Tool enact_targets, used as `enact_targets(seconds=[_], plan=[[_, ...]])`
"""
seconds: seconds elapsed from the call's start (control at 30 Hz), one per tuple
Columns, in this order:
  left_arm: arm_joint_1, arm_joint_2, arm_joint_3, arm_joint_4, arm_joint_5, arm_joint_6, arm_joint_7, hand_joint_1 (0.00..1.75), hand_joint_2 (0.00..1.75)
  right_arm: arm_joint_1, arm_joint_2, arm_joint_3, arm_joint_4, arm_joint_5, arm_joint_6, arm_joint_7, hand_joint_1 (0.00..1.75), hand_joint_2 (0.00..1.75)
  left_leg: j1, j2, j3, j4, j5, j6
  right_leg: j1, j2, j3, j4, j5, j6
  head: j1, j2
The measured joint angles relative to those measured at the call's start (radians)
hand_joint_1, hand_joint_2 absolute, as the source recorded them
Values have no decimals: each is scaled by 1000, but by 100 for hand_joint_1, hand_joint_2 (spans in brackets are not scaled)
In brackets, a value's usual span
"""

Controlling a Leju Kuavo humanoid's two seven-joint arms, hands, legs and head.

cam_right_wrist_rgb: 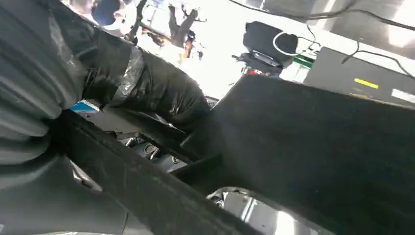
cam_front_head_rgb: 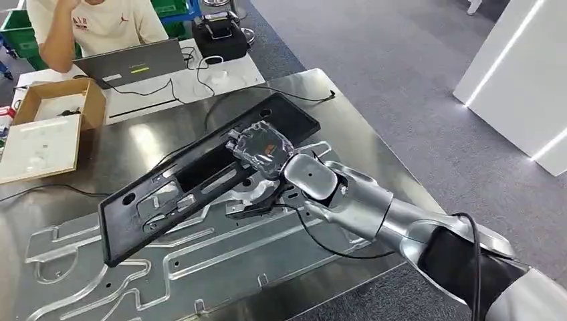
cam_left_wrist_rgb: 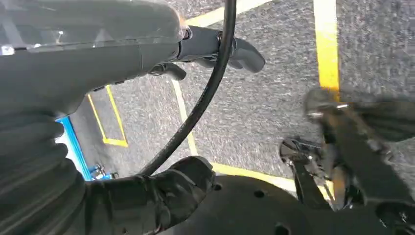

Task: Take the parts from the cabinet and place them on the table.

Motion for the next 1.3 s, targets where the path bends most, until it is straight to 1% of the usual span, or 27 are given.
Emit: enact_targets(seconds=[0.03, 0.07, 0.1, 0.13, 0.17, 0.2, 0.23, 0.27, 0.3, 0.33, 0.37, 0.4, 0.43, 0.47, 0.5, 0.53, 0.57, 0.6, 0.63, 0.67, 0.83, 1.0, 1.17, 1.3], plan=[[-5, 0, 1, -2, 0, 0, 0, 0, 175, 0, -1, 0, 0, 0, -1, 0, 175, 175, 0, -1, 9, 3, 8, 6, 0, 2, -2, 1, -12, 9, 1, 0], [-5, 0, 2, -3, 0, 0, 0, 0, 175, 1, -1, -2, 0, 0, -2, 0, 175, 175, -1, -1, 11, 3, 30, 13, 0, 2, -1, 0, -21, 17, 0, 0], [-5, 0, 3, -4, 0, 0, 0, 0, 175, 1, -1, -8, -3, 0, -2, 0, 175, 175, -3, -2, 15, 5, 34, 18, 0, 2, 7, -4, -27, 23, 0, 0], [-7, -1, 4, -4, 0, 0, -1, 0, 175, 0, -1, -11, -3, 0, -2, 0, 175, 175, 8, -3, 24, -7, 39, 25, 6, -1, 14, -3, -34, 31, 0, 0], [-9, -2, 5, -4, 0, 0, -1, 0, 175, 1, -2, -15, -3, 0, -3, 2, 175, 175, 8, -1, 32, -14, 40, 28, 0, -5, 16, 12, -44, 35, 1, 0], [-9, -2, 6, -4, 0, 0, -1, 0, 175, 1, -3, -16, -3, 0, -3, 2, 175, 175, 9, -1, 34, -17, 38, 33, -1, -10, 0, 38, -59, 39, 1, 0], [-9, -2, 7, -5, 0, 0, -1, 0, 175, 1, -3, -17, -3, 0, -3, 2, 175, 175, 9, 0, 34, -18, 36, 37, -2, -10, -20, 71, -76, 41, 0, 0], [-9, -2, 8, -5, 0, 0, -1, 0, 175, 3, -3, -18, -3, 0, -3, 2, 175, 175, 8, 0, 35, -18, 34, 39, -3, -10, -55, 127, -102, 44, 0, 0], [-9, -2, 9, -5, 0, 0, -2, 0, 175, 12, -5, -18, -2, 0, -3, 2, 175, 175, 8, 0, 35, -17, 28, 43, -5, -10, -112, 217, -135, 48, 0, 0], [-9, -1, 11, -5, 0, 0, -2, 0, 175, 24, -5, -18, -1, 0, -3, 2, 175, 175, 8, 0, 37, -16, 22, 43, -7, -10, -162, 284, -147, 51, 1, 0], [-9, -1, 13, -5, -1, 0, -2, 0, 175, 35, -5, -18, -1, 0, -3, 2, 175, 175, 8, -2, 41, -15, 16, 43, -8, -11, -194, 308, -131, 52, 0, 0], [-9, -1, 15, -5, -1, 0, -2, 0, 175, 41, -5, -18, -1, 0, -3, 2, 175, 175, 8, -4, 48, -12, 8, 42, -9, -11, -200, 283, -90, 52, 1, 0], [-9, -2, 17, -6, -2, 0, -3, 0, 175, 43, -6, -18, 0, 0, -4, 2, 175, 175, 8, -5, 58, -8, -3, 41, -9, -11, -185, 216, -27, 49, 0, 0], [-9, -2, 19, -6, -2, 0, -4, 0, 175, 43, -6, -19, 0, 0, -4, 2, 175, 175, 7, -5, 69, -6, -13, 39, -8, -11, -158, 129, 40, 44, 1, 0], [-5, -3, 21, -6, -2, 0, -4, 0, 175, 44, -8, -23, 0, 0, -4, 2, 175, 175, 6, -5, 78, -5, -22, 36, -4, -12, -140, 43, 92, 34, 1, 0], [-2, -8, 23, -6, -2, 0, -4, 0, 175, 48, -9, -24, 2, 0, -5, 2, 175, 175, 0, -4, 80, -6, -27, 31, 4, -13, -132, 45, 79, 28, -1, 0], [-2, -8, 24, -6, -2, 0, -5, 0, 175, 48, -9, -24, 2, 0, -6, 2, 175, 175, 2, -7, 79, -7, -28, 26, 5, -14, -118, 20, 74, 21, 2, 0], [-3, -8, 24, -6, -2, 1, -6, 0, 175, 50, -9, -24, 1, 0, -6, 2, 175, 175, 3, -7, 77, -9, -27, 24, 5, -14, -118, 15, 69, 20, 0, 0], [-3, -8, 25, -6, -2, 1, -6, 0, 175, 53, -9, -24, 0, 0, -6, 2, 175, 175, -1, -6, 76, -4, -29, 28, -3, -13, -116, 8, 72, 24, 1, 0], [-3, -8, 25, -6, -3, 1, -6, 0, 175, 53, -10, -24, 0, 0, -6, 2, 175, 175, 0, -5, 80, -11, -30, 28, -1, -11, -115, 8, 69, 26, 1, 0], [-8, -8, 25, -7, -3, 1, -6, 0, 175, 56, -11, -25, 0, 0, -6, 1, 175, 175, 0, -3, 87, -22, -32, 25, 0, -9, -114, 8, 62, 21, 1, 0], [-8, -8, 29, -7, -1, 5, -15, 0, 175, 62, -11, -26, 0, 0, -6, 1, 175, 175, 0, -3, 90, -27, -32, 23, 0, -9, -113, 8, 61, 20, 1, 0], [-8, -8, 41, -8, -10, 6, -21, 0, 175, 100, -6, -27, -22, -10, -3, -4, 175, 175, 0, -4, 93, -28, -33, 20, 0, -10, -110, 8, 60, 19, 1, 0], [-8, -9, 50, -8, -21, 1, -31, 0, 175, 147, 11, -27, -49, -31, -2, -11, 175, 175, 0, -4, 95, -28, -33, 19, 0, -10, -107, 8, 59, 18, 1, 0]])
